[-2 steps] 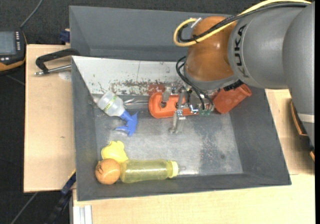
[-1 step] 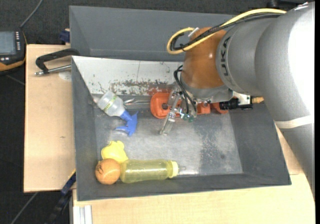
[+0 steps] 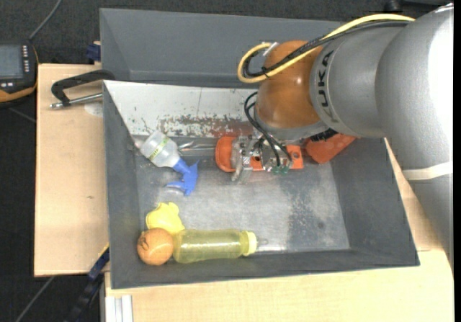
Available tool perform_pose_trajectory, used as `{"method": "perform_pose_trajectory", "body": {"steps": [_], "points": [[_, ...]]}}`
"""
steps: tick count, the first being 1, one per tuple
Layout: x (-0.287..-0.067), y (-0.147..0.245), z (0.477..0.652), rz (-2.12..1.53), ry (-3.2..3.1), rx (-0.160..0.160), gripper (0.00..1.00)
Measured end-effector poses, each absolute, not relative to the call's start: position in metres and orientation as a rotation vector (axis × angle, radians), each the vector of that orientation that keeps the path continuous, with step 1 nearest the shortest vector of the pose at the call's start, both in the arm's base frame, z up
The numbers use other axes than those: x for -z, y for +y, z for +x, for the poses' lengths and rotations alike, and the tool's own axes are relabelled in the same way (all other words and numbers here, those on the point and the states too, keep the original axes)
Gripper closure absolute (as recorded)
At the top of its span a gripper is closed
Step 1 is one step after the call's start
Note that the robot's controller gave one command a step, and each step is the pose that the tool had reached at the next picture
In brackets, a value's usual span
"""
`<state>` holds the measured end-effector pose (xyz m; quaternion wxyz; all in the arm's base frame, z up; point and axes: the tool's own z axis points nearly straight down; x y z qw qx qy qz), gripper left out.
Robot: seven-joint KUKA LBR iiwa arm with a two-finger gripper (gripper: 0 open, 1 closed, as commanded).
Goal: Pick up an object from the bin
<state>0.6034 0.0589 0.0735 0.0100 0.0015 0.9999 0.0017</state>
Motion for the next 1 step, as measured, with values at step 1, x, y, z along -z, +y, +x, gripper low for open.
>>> {"method": "perform_pose_trajectory", "body": {"steps": [1], "points": [[-0.0735, 0.059, 0.6033, 0.004, 3.122, -0.005, 1.0]]}}
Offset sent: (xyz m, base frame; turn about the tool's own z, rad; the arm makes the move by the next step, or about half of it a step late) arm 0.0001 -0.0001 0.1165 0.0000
